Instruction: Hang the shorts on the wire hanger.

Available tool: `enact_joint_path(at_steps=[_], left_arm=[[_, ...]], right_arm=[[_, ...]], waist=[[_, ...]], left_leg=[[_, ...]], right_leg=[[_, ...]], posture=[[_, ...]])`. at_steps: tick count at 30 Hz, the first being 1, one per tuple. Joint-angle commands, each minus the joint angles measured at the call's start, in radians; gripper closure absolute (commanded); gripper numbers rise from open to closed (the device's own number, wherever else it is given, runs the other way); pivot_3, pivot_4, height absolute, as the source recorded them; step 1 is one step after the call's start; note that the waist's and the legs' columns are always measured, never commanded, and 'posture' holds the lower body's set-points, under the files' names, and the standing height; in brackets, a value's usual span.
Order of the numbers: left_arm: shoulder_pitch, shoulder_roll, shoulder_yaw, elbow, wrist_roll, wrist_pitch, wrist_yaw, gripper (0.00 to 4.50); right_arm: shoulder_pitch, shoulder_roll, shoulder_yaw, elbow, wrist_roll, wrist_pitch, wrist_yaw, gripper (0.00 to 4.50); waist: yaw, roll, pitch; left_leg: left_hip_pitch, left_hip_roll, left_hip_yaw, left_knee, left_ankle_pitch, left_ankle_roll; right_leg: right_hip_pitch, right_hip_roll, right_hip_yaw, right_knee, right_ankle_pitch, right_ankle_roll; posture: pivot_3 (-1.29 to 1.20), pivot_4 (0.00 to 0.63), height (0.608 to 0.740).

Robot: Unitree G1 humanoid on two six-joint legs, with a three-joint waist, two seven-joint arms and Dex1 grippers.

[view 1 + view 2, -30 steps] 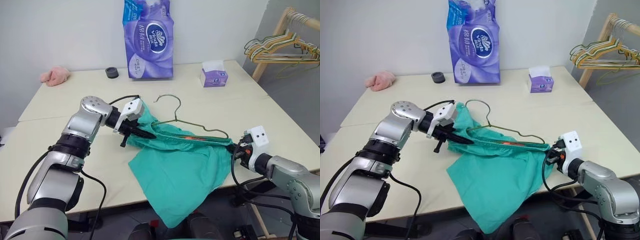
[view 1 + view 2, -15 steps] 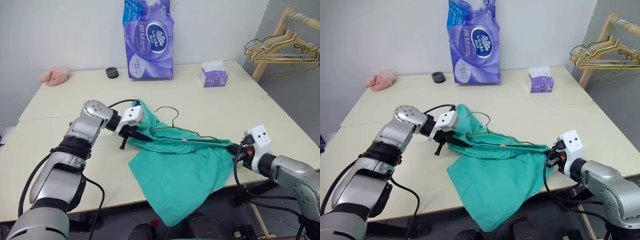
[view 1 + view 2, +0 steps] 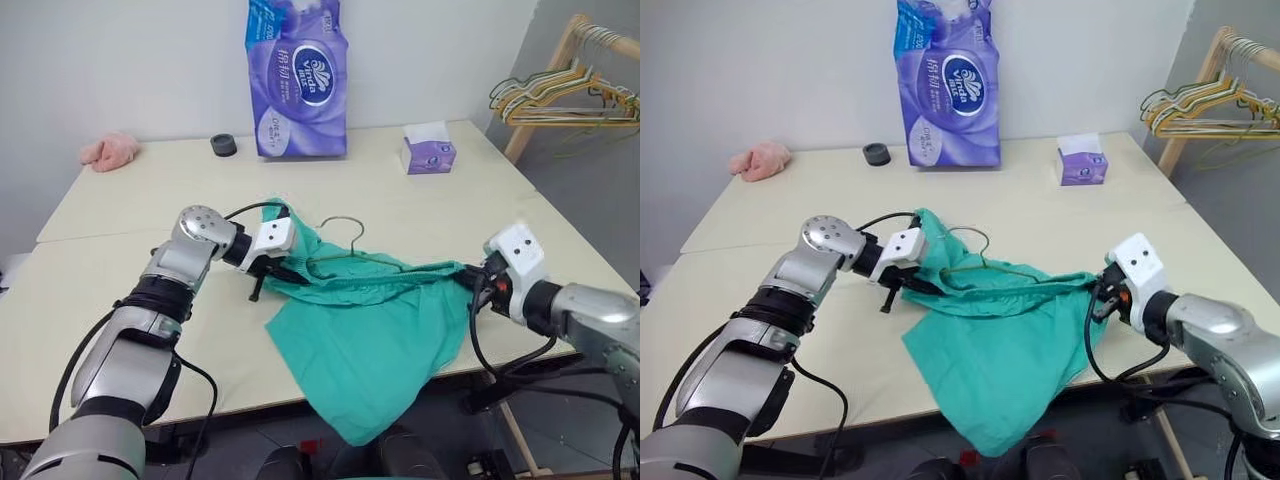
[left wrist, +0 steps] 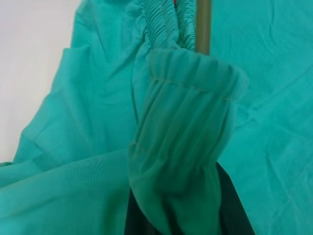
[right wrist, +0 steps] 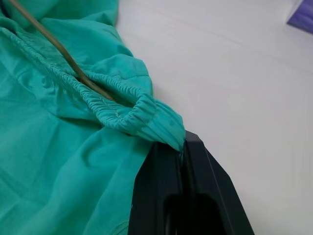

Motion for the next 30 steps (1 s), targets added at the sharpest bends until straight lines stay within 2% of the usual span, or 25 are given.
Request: enact_joint_path(at_steps=[1, 10, 17, 18, 19, 22, 25, 30], left_arm=[[0.006, -0.005, 0.017, -0.044, 0.027, 0.002, 0.047, 4.50], [0.025, -0.041, 0.016, -0.055, 0.081, -0.022, 0.155, 4.50], [0.051, -0.107, 0.022, -0.139, 0.044, 0.037, 0.184, 4.50], [0.057, -0.109, 0.022, -0.153, 0.042, 0.046, 0.183, 4.50], [0.061, -0.108, 0.023, -0.162, 0.042, 0.052, 0.183, 4.50], [0.069, -0.106, 0.027, -0.178, 0.045, 0.065, 0.184, 4.50], [0.081, -0.101, 0.029, -0.194, 0.043, 0.075, 0.182, 4.50], [0.097, -0.101, 0.028, -0.220, 0.039, 0.085, 0.180, 4.50]], right_arm=[[-0.063, -0.041, 0.016, -0.040, -0.009, -0.011, 0.018, 4.48], [-0.172, -0.143, 0.090, -0.040, -0.035, -0.065, 0.104, 4.48], [-0.215, -0.130, 0.241, -0.045, -0.114, -0.121, 0.107, 4.48], [-0.213, -0.137, 0.250, -0.042, -0.128, -0.133, 0.112, 4.03], [-0.213, -0.140, 0.248, -0.041, -0.132, -0.135, 0.117, 3.84], [-0.214, -0.142, 0.238, -0.043, -0.136, -0.137, 0.134, 2.84], [-0.201, -0.211, 0.203, -0.070, -0.120, -0.122, 0.191, 1.81], [-0.161, -0.296, 0.139, -0.105, -0.082, -0.094, 0.258, 1.81]], waist=[[-0.001, 0.000, 0.000], [0.002, 0.000, 0.000], [0.007, 0.000, 0.000], [0.008, 0.000, 0.000], [0.008, 0.000, 0.000], [0.009, 0.000, 0.000], [0.010, 0.000, 0.000], [0.011, 0.000, 0.000]], left_leg=[[0.000, 0.000, 0.000, 0.000, 0.000, 0.000], [0.000, 0.000, 0.001, 0.000, 0.000, 0.000], [0.000, 0.000, 0.001, 0.000, 0.000, 0.000], [0.000, 0.000, 0.001, 0.000, 0.000, 0.000], [0.000, 0.000, 0.001, 0.000, 0.000, 0.000], [0.000, 0.000, 0.001, 0.000, 0.000, 0.000], [0.000, 0.000, 0.001, 0.000, 0.000, 0.000], [0.000, 0.000, 0.001, 0.001, 0.000, 0.000]], right_leg=[[0.000, 0.000, 0.000, 0.000, 0.000, 0.000], [0.000, -0.001, 0.000, 0.000, 0.000, 0.000], [0.000, -0.001, 0.000, 0.000, 0.000, 0.000], [0.000, -0.001, 0.001, 0.000, 0.000, -0.001], [0.000, -0.001, 0.001, 0.000, 0.001, -0.002], [0.000, -0.001, 0.000, 0.000, 0.002, -0.003], [0.000, -0.001, 0.001, 0.000, 0.002, -0.003], [0.000, -0.002, 0.000, 0.000, 0.002, -0.003]], posture=[[-0.23, 0.071, 0.740], [-0.22, 0.070, 0.740], [-0.22, 0.069, 0.740], [-0.22, 0.068, 0.740], [-0.22, 0.068, 0.740], [-0.22, 0.068, 0.740], [-0.22, 0.065, 0.740], [-0.23, 0.068, 0.740]])
